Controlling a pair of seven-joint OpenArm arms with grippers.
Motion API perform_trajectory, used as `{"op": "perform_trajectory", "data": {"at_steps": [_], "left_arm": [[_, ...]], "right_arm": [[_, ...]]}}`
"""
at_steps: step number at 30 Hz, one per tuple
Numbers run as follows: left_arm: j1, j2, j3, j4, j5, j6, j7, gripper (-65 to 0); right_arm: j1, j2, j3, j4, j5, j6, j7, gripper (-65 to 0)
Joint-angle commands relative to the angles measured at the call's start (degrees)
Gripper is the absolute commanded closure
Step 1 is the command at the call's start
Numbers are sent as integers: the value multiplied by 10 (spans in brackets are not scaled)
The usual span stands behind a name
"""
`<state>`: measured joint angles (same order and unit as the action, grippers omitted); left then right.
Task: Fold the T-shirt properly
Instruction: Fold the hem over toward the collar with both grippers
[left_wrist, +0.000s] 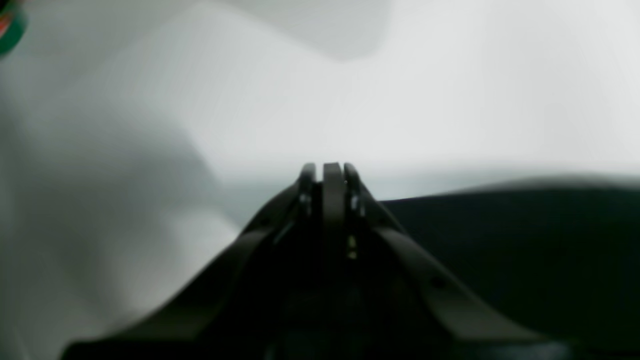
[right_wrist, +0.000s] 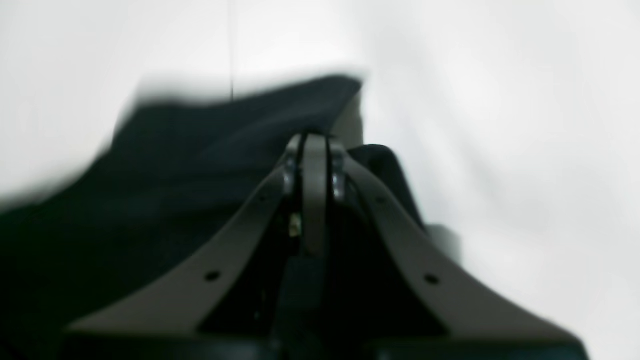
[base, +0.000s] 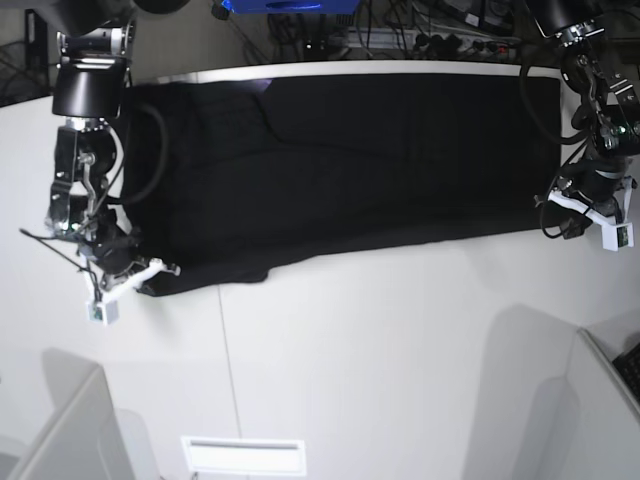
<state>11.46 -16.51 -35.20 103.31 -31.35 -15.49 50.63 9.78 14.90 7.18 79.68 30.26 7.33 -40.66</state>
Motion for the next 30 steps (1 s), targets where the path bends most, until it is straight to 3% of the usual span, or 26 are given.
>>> {"op": "perform_trajectory", "data": {"at_steps": [1,11,17,30], "left_arm": [[-4,-9,-4,23,-10,-5,-12,0],[39,-9,-6,44,-71,-5,-12,0],[68,-8,-40,69,-73,-5,-12,0],[107,-10,-40,86,-73,-5,-12,0]], "right_arm": [[10,4,3,20,6,2,7,0],[-61,4,6,136,7,1,-21,0],[-101,-13,68,194,7,1,-62,0],[-167,-38,143,300,7,1,-147,0]]}}
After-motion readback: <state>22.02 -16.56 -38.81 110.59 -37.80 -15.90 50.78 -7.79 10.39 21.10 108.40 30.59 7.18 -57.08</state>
